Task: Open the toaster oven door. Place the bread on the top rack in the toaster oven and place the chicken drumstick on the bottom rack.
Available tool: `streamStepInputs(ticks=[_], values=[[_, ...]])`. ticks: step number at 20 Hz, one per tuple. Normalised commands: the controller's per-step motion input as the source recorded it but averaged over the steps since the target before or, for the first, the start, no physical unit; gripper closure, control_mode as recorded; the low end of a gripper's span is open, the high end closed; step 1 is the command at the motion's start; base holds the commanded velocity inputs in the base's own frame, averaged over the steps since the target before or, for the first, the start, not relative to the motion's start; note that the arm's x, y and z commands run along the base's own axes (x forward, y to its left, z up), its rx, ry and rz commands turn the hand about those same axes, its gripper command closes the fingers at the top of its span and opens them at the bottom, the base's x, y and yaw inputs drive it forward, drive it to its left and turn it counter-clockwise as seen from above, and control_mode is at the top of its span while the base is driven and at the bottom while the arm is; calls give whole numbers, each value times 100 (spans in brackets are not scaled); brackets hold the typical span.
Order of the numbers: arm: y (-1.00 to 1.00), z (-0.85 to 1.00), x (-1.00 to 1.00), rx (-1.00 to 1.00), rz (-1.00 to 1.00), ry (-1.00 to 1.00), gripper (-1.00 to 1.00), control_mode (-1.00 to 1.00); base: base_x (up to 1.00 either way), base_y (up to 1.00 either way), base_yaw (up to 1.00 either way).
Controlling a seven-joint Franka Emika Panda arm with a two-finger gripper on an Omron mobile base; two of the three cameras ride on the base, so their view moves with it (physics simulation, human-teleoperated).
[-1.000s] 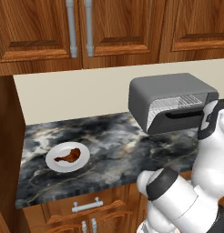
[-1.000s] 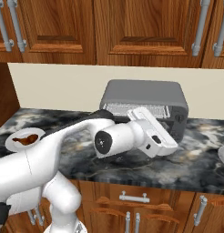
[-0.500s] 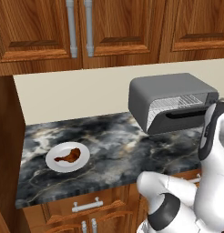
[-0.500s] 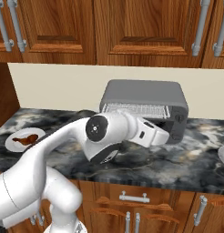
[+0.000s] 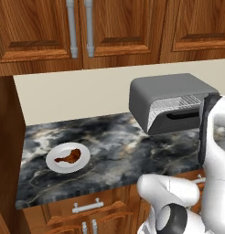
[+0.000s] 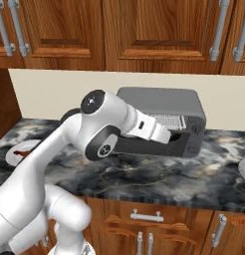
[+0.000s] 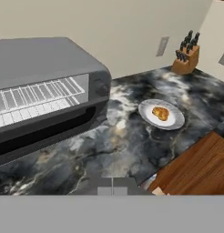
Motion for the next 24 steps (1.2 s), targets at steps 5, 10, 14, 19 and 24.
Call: streamStepInputs(ticks=[5,10,14,19,24], values=[[44,-43,25,0,0,21,100,-100,0,0,0],[22,-12,52,10,13,1,100,-100,0,0,0],[4,-2,70,14,18,6,100,-100,0,0,0],[2,-1,70,8,28,22,100,-100,0,0,0],[16,-4,64,0,20,15,100,-100,0,0,0]])
